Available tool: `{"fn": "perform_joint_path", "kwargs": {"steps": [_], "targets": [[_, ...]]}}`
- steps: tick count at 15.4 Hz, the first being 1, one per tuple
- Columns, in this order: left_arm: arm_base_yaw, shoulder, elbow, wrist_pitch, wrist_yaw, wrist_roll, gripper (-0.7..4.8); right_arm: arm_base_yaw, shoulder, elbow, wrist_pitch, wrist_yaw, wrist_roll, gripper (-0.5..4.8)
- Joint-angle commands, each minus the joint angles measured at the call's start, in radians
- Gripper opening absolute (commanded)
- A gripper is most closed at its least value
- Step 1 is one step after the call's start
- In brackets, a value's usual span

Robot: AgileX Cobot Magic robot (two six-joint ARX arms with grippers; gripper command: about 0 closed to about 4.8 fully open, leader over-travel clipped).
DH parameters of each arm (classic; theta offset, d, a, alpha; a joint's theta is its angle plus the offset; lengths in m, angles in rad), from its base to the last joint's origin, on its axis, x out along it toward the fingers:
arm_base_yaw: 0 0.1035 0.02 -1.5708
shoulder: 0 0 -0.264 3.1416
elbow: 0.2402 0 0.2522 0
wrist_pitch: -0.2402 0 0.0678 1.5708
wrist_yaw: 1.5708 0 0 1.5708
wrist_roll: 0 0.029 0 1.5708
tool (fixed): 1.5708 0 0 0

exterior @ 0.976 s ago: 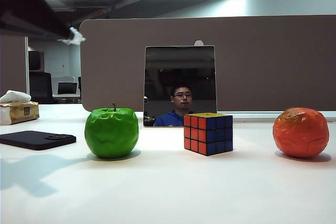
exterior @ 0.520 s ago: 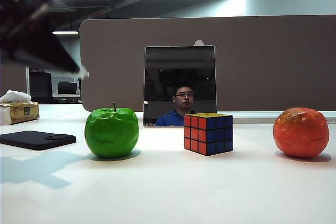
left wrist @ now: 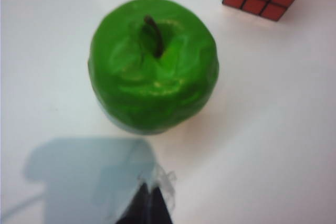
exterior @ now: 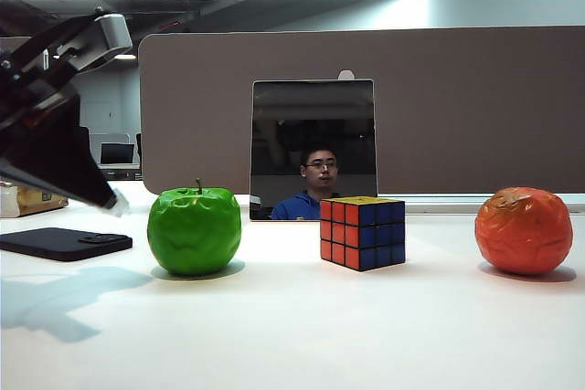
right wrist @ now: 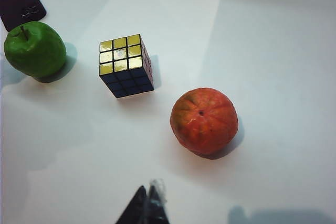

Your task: Move all the fruits on the tabletop near the face of the Rubik's cube that has the color most similar to each fruit.

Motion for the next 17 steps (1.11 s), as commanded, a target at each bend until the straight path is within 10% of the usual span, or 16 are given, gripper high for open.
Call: {"fn": "perform_joint_path", "kwargs": {"steps": [1,17], "targets": [[-0.001,0.004,0.004,-0.050,-0.002,0.036,-0.05,0.039,-0.009,0.005,0.003,-0.093,-0.061,-0.01],[-0.002,0.093,0.005,0.028,-0.002,0.042,-0.05,0.536,-0.094,0.005,0.143,0.493,-0.104,-0.01]]}}
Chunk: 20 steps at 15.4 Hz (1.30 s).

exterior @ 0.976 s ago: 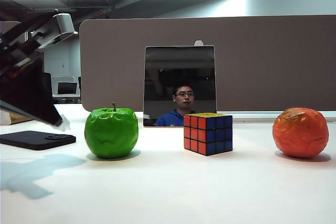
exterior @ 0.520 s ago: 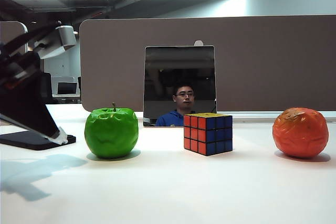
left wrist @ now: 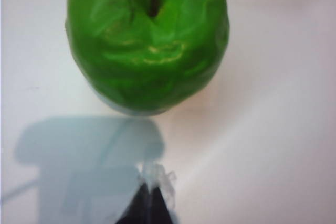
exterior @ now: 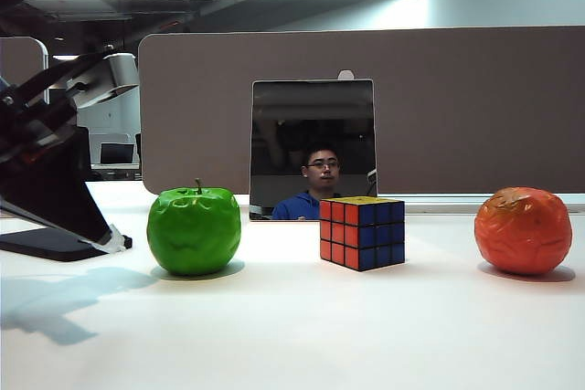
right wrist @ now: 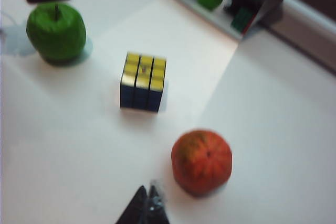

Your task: Move all the fruits on the tabletop near the face of the Rubik's cube that has the color most similar to each fruit.

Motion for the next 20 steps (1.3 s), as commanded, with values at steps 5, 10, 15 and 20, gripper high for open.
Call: {"fn": "perform_joint_path", "kwargs": {"steps": [5,10,15,20], "targets": [[-0.002,0.037,0.005,0.046,-0.002,0.001,-0.05,0.098,0.026,0.005,0.098,0.102,0.016,-0.01],[-0.002,0.130,0.014,0.214,-0.001,0.000,-0.05,0.098,0.030,0.005,0.273,0.068,0.266,-0.01],[-0.004,0.178,0.014,0.237,0.043,0.026,-0.05,0.098,0.030,0.005,0.261,-0.021,0.299,-0.01],[-0.075,0.234,0.017,0.365,-0.080,0.019,-0.05,0.098,0.030,0.004,0.223,-0.056,0.320,-0.01]]}}
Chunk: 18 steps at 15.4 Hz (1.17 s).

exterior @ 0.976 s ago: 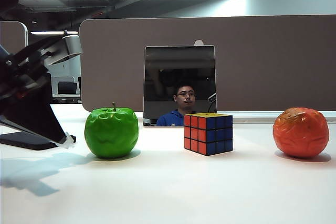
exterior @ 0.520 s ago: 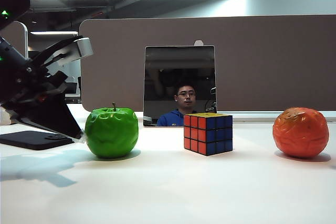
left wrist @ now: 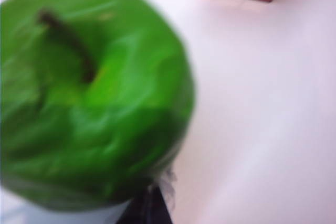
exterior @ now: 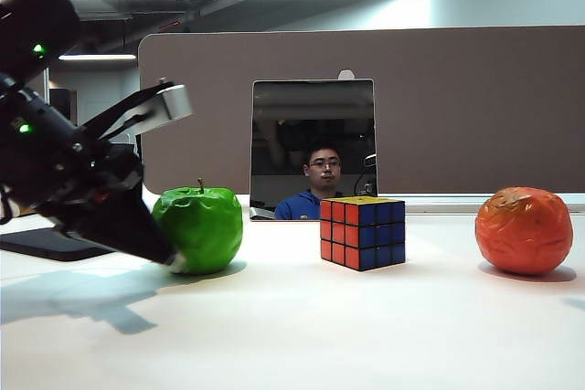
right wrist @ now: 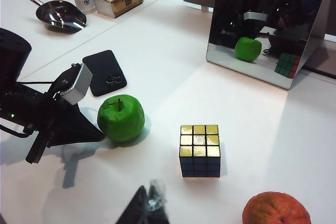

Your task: Move all the fruits on the tabletop near the face of the Rubik's cube that has the color most similar to each fruit.

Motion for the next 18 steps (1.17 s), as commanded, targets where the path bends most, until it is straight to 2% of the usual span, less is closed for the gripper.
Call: {"fn": "perform_joint_path", "kwargs": {"steps": [1,6,9,10,11,12,13,14,18], "targets": [[-0.006,-0.001,0.015,0.077,-0.155,0.005,-0.05,0.000,0.000,0.004,0.008,-0.014,0.004,-0.01],[-0.006,0.076,0.080,0.078,-0.194,0.005,-0.05,0.001,0.000,0.004,0.007,-0.065,0.004,-0.01],[-0.006,0.138,0.115,0.085,-0.201,0.005,-0.05,0.000,0.000,0.004,-0.011,-0.165,0.004,-0.01],[-0.006,0.153,0.141,0.095,-0.226,0.018,-0.05,0.000,-0.001,0.004,-0.026,-0.272,0.004,-0.01],[-0.006,0.156,0.154,0.095,-0.229,0.031,-0.05,0.000,-0.001,0.004,-0.025,-0.284,0.003,-0.01],[-0.005,0.177,0.202,0.100,-0.261,0.031,-0.05,0.000,-0.001,0.004,-0.020,-0.261,-0.001,-0.01],[-0.005,0.198,0.216,0.103,-0.235,0.031,-0.05,0.000,-0.001,0.004,-0.027,-0.091,-0.001,-0.01],[-0.004,0.207,0.216,0.105,-0.234,0.031,-0.05,0.000,0.000,0.004,-0.050,-0.044,-0.008,-0.01],[-0.004,0.235,0.222,0.169,-0.219,0.030,-0.05,0.000,0.025,0.004,-0.089,-0.027,-0.008,-0.01]]}}
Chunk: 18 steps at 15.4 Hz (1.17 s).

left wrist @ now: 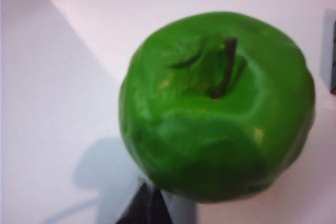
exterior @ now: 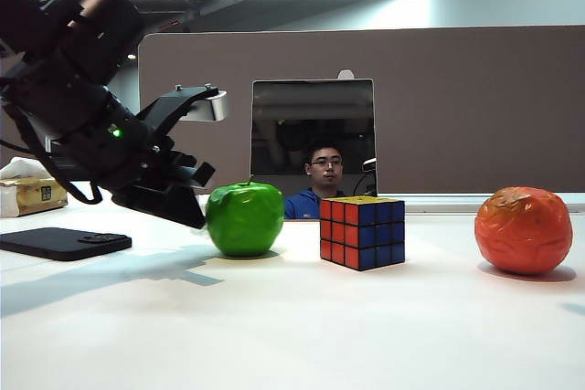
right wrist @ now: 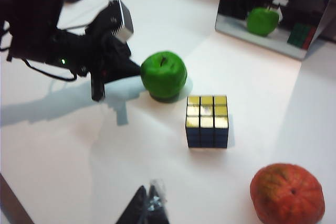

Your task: Move all the fruits on the tabletop near the face of the Rubik's cube that has the color most similar to each fruit.

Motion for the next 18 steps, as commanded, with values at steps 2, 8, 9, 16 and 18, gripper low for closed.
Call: {"fn": "perform_joint_path", "kwargs": {"steps": [2,8,9,16,18], "targets": [[-0.001,0.064,0.053,0.039,0.043,-0.006,-0.05,0.000,0.002,0.005,-0.010,0.003,-0.002,-0.01],[-0.010,0.108,0.140,0.002,0.169,-0.047,-0.05,0.000,0.002,0.005,-0.016,0.004,-0.003,-0.01],[-0.010,0.120,0.140,0.007,0.176,-0.051,-0.05,0.000,0.002,0.005,-0.016,0.003,-0.002,-0.01],[-0.016,0.157,0.178,0.021,0.217,-0.067,-0.05,0.000,0.008,0.004,-0.016,0.004,-0.002,-0.01],[-0.016,0.157,0.178,0.020,0.216,-0.066,-0.05,0.000,0.009,0.004,-0.016,0.004,-0.002,-0.01]]}}
